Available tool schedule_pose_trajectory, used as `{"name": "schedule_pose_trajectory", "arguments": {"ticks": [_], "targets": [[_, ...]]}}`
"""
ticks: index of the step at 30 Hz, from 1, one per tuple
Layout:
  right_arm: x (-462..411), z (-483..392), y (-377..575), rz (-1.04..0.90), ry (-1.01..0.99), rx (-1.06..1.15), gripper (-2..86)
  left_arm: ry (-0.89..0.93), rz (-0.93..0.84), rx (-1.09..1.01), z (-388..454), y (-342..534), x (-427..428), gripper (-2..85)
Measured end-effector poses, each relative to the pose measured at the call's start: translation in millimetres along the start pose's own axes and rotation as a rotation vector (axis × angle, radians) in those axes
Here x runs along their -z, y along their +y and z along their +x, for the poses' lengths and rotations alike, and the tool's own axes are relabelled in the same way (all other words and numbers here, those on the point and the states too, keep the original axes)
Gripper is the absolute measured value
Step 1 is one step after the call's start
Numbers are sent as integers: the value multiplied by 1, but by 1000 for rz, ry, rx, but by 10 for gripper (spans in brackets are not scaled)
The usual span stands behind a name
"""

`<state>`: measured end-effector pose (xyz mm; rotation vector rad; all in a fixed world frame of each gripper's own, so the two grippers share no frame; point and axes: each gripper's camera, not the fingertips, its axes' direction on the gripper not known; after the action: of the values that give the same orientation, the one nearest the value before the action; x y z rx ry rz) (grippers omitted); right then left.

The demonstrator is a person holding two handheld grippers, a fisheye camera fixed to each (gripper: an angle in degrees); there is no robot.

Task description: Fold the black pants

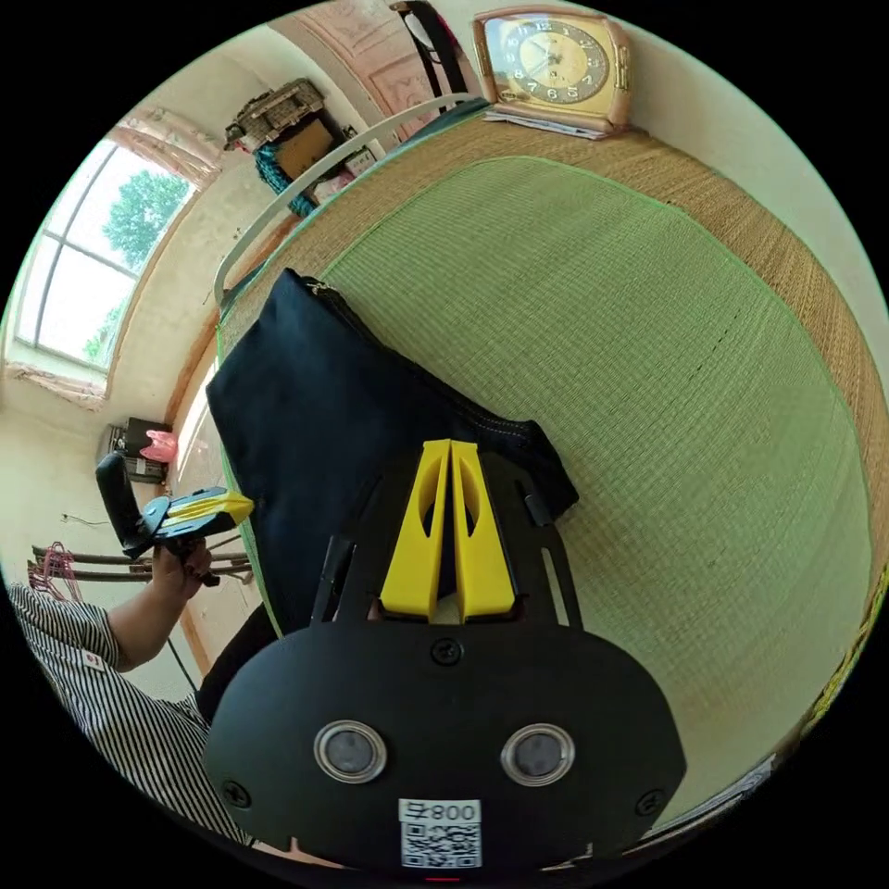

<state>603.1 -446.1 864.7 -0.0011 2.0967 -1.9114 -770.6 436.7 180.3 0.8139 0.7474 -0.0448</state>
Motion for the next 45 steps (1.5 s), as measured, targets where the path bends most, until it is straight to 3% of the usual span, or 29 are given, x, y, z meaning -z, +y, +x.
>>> {"name": "schedule_pose_trajectory", "arguments": {"ticks": [4,8,10,14,17,22,28,32,45], "targets": [[25,-9,25,49,-76,97,1,57,56,-18,19,15,1,1],[2,-24,74,-84,-199,174,1,51,-37,-5,30,34,-31,1],[-19,-23,86,-163,-215,161,2,66,-36,21,29,41,-41,1],[-7,2,94,-86,-327,85,1,73,-20,38,40,55,-38,2],[-6,11,104,-118,-292,95,2,112,-64,-4,56,69,-46,4],[2,52,104,-90,-433,4,2,147,-178,-95,94,86,-76,16],[18,108,130,-60,-552,-153,7,60,-269,-276,144,91,-104,58],[18,142,144,-64,-603,-251,30,-23,-355,-288,156,95,-127,52],[14,213,144,-38,-890,-439,97,-5,-285,-251,140,100,-100,7]]}}
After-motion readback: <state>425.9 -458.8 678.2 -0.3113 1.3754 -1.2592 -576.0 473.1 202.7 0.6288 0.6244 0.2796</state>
